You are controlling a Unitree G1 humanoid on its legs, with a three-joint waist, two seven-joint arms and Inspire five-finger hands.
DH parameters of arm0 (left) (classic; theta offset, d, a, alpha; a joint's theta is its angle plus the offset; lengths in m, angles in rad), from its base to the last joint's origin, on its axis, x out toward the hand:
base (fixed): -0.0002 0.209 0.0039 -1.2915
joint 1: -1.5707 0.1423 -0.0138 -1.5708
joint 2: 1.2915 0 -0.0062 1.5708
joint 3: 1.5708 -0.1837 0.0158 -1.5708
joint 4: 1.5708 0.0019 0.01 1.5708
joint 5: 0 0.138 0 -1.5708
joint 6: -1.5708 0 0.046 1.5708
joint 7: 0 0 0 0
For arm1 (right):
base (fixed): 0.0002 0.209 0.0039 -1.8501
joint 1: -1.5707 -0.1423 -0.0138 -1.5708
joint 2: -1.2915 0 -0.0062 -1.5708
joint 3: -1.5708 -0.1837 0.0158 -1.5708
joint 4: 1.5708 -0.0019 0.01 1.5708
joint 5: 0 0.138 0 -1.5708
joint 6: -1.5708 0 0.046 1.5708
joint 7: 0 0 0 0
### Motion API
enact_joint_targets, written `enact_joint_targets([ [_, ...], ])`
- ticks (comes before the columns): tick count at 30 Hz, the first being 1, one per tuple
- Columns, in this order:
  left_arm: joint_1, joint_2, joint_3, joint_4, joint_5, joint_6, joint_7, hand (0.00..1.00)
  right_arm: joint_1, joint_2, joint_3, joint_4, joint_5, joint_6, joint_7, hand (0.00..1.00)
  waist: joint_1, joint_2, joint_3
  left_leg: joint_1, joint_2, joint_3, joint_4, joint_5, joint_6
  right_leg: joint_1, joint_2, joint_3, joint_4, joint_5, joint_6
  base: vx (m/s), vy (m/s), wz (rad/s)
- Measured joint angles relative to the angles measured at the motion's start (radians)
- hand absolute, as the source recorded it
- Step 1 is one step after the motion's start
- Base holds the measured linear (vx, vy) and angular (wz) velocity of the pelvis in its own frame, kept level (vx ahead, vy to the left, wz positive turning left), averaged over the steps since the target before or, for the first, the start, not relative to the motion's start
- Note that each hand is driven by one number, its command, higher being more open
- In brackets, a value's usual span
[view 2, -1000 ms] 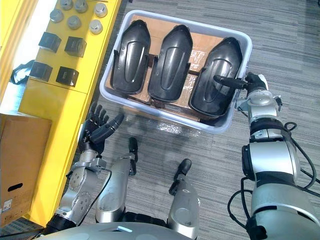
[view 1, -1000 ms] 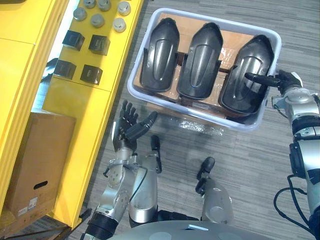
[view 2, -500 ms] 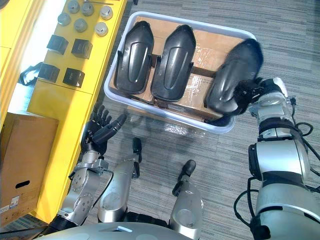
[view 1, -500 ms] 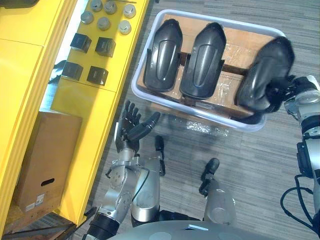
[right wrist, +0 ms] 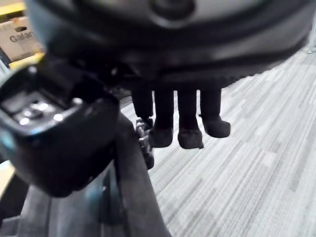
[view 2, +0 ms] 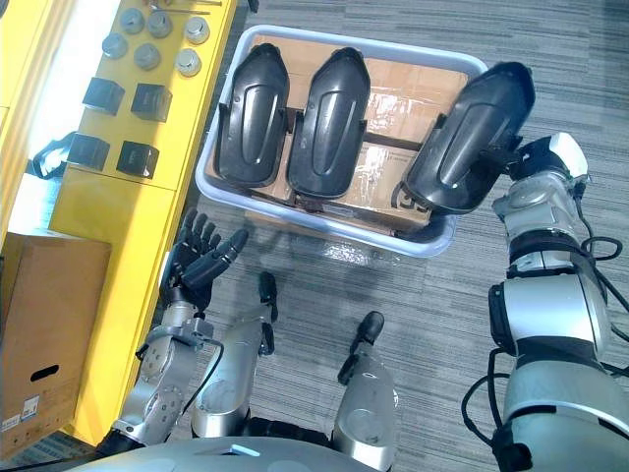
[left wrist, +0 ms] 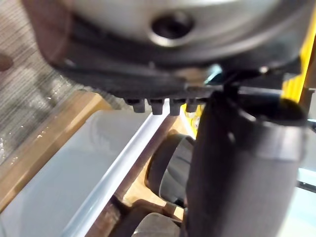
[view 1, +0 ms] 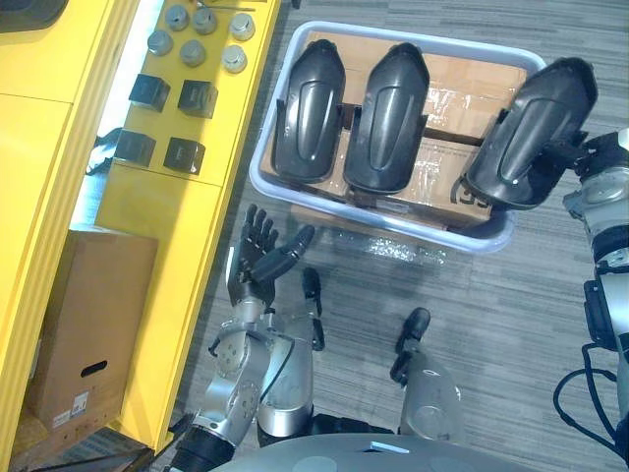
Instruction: Walk over and take three plastic housings, then place them on the shelf
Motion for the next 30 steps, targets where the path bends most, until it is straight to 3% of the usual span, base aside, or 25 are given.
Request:
enact_joint_targets([
  [10,0.075,0.019,0.027,-0.137,0.006,-0.001,-0.007,1.0,0.185,-0.006,-0.048,-0.327,-0.033,-0.085,-0.259,0.0,-0.026,-0.009,-0.001,0.094,-0.003,0.008,-0.107,0.047,-0.008,0.055,0.012,-0.004,-0.024,0.002,-0.001,0.0,0.0,0.0],
  [13,0.072,0.019,0.054,-0.153,0.017,-0.002,-0.008,1.0,0.264,-0.006,-0.112,-0.457,-0.068,-0.122,-0.341,0.0,-0.03,-0.026,-0.012,0.13,-0.005,0.016,-0.154,0.065,-0.01,0.072,0.015,-0.005,-0.035,0.002,0.0,0.03,-0.012,-0.03],
  [15,0.074,0.021,0.072,-0.153,0.081,-0.002,-0.007,1.0,0.312,0.012,-0.134,-0.511,-0.091,-0.126,-0.368,0.0,-0.034,-0.05,-0.036,0.152,-0.008,0.021,-0.18,0.072,-0.013,0.086,0.017,-0.005,-0.05,0.003,0.001,0.06,-0.016,-0.01],
  [16,0.074,0.023,0.086,-0.154,0.142,-0.002,-0.007,1.0,0.364,0.048,-0.153,-0.563,-0.126,-0.133,-0.387,0.0,-0.045,-0.076,-0.07,0.165,-0.01,0.024,-0.189,0.071,-0.016,0.098,0.017,-0.005,-0.055,0.002,0.002,0.08,-0.017,0.0],
  [19,0.054,0.045,0.088,-0.155,0.201,0.003,-0.01,1.0,0.435,0.1,-0.156,-0.649,-0.17,-0.147,-0.397,0.0,-0.059,-0.102,-0.107,0.196,-0.012,0.031,-0.189,0.063,-0.022,0.132,0.016,-0.003,-0.074,0.003,0.003,0.08,-0.017,-0.03],
  [21,0.037,0.046,0.085,-0.154,0.223,0.011,-0.014,1.0,0.477,0.123,-0.156,-0.691,-0.198,-0.16,-0.397,0.0,-0.065,-0.107,-0.145,0.201,-0.014,0.034,-0.19,0.059,-0.023,0.143,0.016,-0.003,-0.089,0.006,0.007,0.02,-0.005,-0.02],
  [30,-0.082,0.051,0.064,-0.09,0.227,0.2,-0.109,1.0,0.636,0.237,-0.156,-0.921,-0.334,-0.222,-0.393,0.0,-0.114,-0.12,-0.282,0.3,-0.016,0.07,-0.196,0.039,-0.031,0.231,0.016,0.019,-0.128,0.011,0.016,0.0,-0.009,-0.1],
])
